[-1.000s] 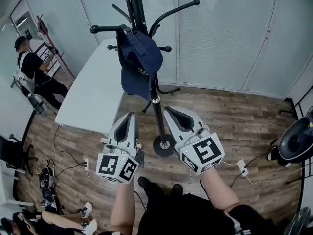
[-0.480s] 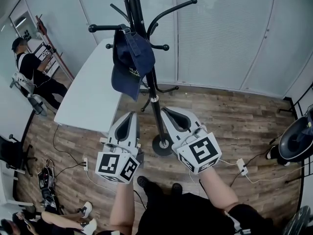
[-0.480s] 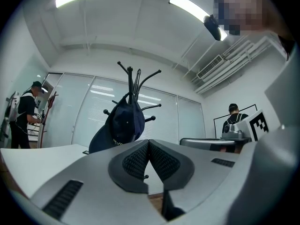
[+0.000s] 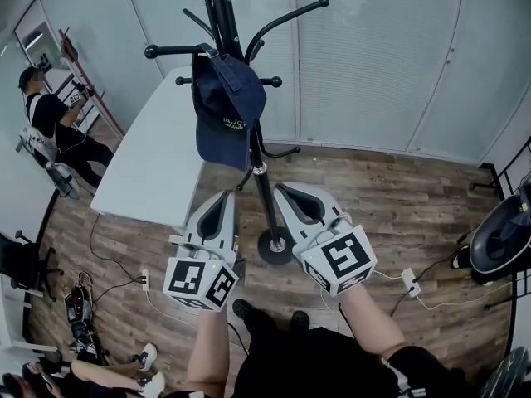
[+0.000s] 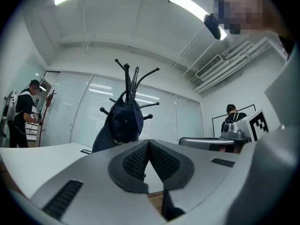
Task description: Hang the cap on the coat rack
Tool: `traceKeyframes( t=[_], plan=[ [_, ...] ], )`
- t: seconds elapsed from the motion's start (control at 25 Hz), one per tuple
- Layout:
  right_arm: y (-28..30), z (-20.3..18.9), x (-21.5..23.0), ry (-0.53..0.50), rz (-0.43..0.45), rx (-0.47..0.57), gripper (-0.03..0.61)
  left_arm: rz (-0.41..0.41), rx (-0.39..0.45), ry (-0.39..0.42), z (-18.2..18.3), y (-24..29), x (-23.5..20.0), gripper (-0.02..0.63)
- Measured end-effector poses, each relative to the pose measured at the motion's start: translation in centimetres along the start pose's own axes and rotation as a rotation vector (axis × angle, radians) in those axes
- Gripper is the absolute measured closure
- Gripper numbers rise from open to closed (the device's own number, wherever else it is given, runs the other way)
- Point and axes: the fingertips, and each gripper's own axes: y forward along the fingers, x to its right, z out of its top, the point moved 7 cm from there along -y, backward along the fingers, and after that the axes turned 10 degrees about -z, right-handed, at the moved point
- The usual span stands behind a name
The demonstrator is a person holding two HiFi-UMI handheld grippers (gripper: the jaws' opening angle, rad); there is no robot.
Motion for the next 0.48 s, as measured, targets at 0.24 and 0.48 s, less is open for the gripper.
traceKeyframes(
  t=[0.24, 0.48],
  plan=[
    [0.16, 0.21, 0.70, 0.006, -0.006, 0.000, 0.548, 0.002, -0.004, 0.008, 0.26, 0.63, 0.04, 0.598],
    [0.26, 0.25, 0.80, -0.001, -0.005, -0.003, 0.548, -0.006, -0.003, 0.010, 0.20, 0.73, -0.12, 0.598]
  ],
)
